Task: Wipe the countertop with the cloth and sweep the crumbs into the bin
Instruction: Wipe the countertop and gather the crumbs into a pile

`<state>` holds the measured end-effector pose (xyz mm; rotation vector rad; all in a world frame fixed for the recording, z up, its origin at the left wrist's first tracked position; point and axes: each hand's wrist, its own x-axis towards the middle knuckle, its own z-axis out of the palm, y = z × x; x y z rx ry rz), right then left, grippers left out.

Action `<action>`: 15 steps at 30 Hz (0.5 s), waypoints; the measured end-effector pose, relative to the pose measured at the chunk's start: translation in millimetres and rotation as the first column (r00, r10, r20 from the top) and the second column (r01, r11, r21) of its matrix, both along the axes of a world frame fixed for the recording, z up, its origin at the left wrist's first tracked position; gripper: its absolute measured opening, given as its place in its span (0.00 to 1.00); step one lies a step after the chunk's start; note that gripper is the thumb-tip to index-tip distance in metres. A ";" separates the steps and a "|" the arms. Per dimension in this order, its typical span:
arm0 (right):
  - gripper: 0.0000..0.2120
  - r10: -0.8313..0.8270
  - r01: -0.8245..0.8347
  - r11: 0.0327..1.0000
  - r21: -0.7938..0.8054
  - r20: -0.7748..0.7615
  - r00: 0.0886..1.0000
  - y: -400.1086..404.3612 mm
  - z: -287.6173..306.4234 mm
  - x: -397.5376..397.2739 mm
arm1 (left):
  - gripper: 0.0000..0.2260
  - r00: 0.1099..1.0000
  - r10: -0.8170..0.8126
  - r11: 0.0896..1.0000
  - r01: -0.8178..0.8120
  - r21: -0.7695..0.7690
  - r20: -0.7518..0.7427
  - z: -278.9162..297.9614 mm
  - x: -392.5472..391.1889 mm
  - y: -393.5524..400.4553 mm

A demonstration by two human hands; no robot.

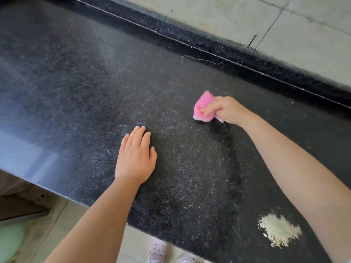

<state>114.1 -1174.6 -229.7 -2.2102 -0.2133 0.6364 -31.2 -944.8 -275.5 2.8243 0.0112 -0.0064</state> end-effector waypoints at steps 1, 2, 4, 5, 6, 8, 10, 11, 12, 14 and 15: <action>0.28 0.042 -0.041 0.999 -0.036 0.019 0.999 -15.8 3.3 -16.9 | 0.19 1.000 -0.001 1.000 0.001 -0.001 -0.002 0.9 -0.2 0.2; 0.32 0.077 -0.076 0.993 -0.087 0.013 0.997 -29.5 5.8 -34.2 | 0.20 1.000 -0.001 1.000 0.001 -0.001 -0.009 2.3 -0.2 0.3; 0.31 0.093 -0.096 0.990 -0.102 -0.031 0.995 -56.7 6.7 -69.5 | 0.20 1.000 0.000 1.000 0.000 -0.002 -0.022 4.7 -0.2 -1.5; 0.30 0.094 -0.101 0.990 -0.099 -0.070 0.993 -68.0 5.5 -87.0 | 0.20 1.000 0.006 1.000 -0.006 0.002 -0.031 5.9 0.1 -1.8; 0.30 0.107 -0.118 0.985 -0.125 -0.096 0.990 -78.7 5.7 -103.9 | 0.20 0.999 0.010 1.000 -0.010 0.008 -0.039 6.7 -0.1 -2.4; 0.24 0.130 -0.155 0.976 -0.150 -0.164 0.978 -98.4 3.8 -134.6 | 0.20 0.998 0.013 0.999 -0.011 0.031 -0.064 7.4 -0.3 -3.3; 0.20 0.169 -0.206 0.960 -0.191 -0.194 0.966 -112.9 4.7 -160.7 | 0.20 0.996 0.009 0.998 -0.003 0.065 -0.087 9.4 -1.7 -6.0; 0.20 0.189 -0.233 0.949 -0.211 -0.208 0.960 -118.0 7.6 -168.6 | 0.20 0.996 0.012 0.996 -0.004 0.084 -0.093 10.3 -2.4 -6.5; 0.21 0.201 -0.249 0.942 -0.225 -0.215 0.956 -122.9 13.2 -175.4 | 0.20 0.995 0.008 0.994 0.003 0.106 -0.097 11.9 -3.3 -8.4; 0.23 0.164 -0.209 0.947 -0.243 -0.192 0.967 -129.3 25.0 -186.7 | 0.19 0.994 -0.030 0.987 0.047 0.157 -0.104 15.6 -6.1 -12.7; 0.23 0.106 -0.142 0.958 -0.249 -0.156 0.982 -131.3 29.9 -192.1 | 0.18 0.991 -0.073 0.979 0.093 0.181 -0.113 18.7 -7.7 -17.8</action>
